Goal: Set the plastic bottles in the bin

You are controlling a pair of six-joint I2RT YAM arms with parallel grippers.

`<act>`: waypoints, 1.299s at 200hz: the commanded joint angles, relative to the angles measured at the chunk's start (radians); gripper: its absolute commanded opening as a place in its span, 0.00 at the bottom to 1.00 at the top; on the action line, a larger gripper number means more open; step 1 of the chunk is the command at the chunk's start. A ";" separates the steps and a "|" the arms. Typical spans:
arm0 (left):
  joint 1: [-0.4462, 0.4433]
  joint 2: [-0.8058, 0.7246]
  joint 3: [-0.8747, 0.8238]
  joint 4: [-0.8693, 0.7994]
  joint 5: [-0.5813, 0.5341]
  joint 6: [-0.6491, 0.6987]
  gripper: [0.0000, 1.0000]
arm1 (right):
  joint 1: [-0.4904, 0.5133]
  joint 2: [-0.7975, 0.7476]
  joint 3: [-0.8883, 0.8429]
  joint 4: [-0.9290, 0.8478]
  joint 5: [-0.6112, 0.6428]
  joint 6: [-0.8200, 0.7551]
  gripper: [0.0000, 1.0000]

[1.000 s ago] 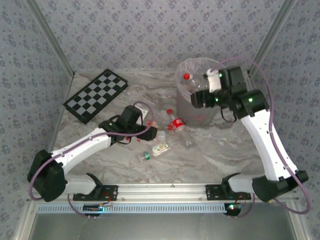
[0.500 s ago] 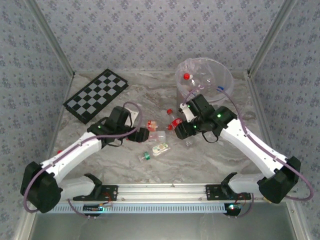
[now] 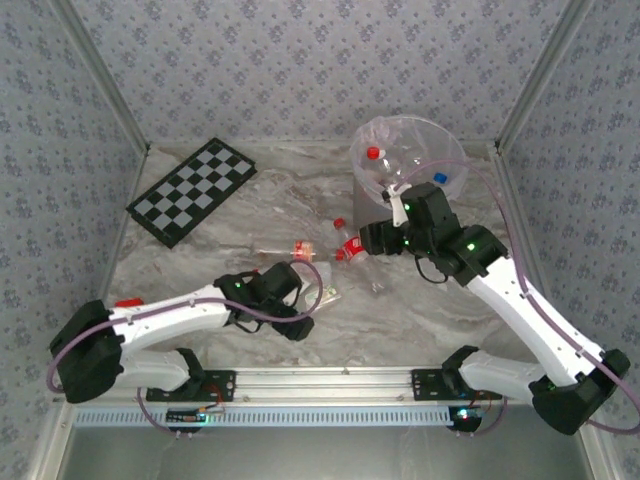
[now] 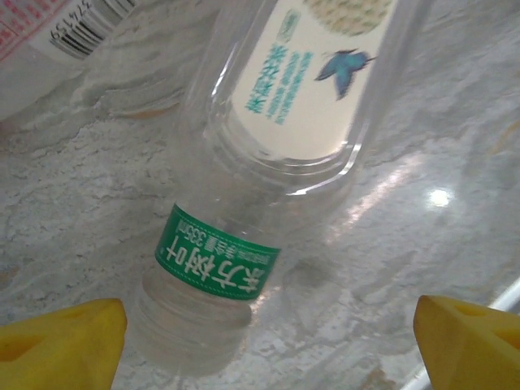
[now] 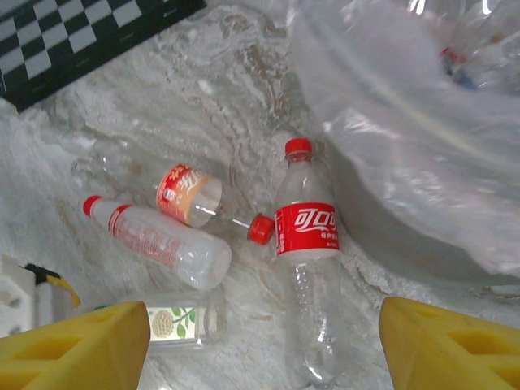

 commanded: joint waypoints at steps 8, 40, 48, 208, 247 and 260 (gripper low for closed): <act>-0.005 0.079 0.018 0.019 -0.055 0.034 0.86 | -0.010 0.004 -0.009 0.004 0.026 0.041 0.76; -0.005 0.177 0.056 0.000 -0.122 0.016 0.71 | -0.012 0.006 -0.046 0.001 0.028 0.047 0.76; -0.005 0.195 0.065 -0.003 -0.126 0.020 0.67 | -0.012 0.007 -0.046 0.003 0.026 0.047 0.76; 0.011 -0.293 -0.002 0.272 -0.128 0.025 0.26 | -0.053 0.038 -0.055 0.272 -0.318 0.207 0.92; 0.033 -0.313 -0.023 0.391 -0.127 0.045 0.26 | -0.041 0.111 -0.028 0.401 -0.451 0.289 1.00; 0.035 -0.295 -0.014 0.404 -0.126 0.053 0.26 | -0.029 0.128 -0.026 0.433 -0.478 0.304 1.00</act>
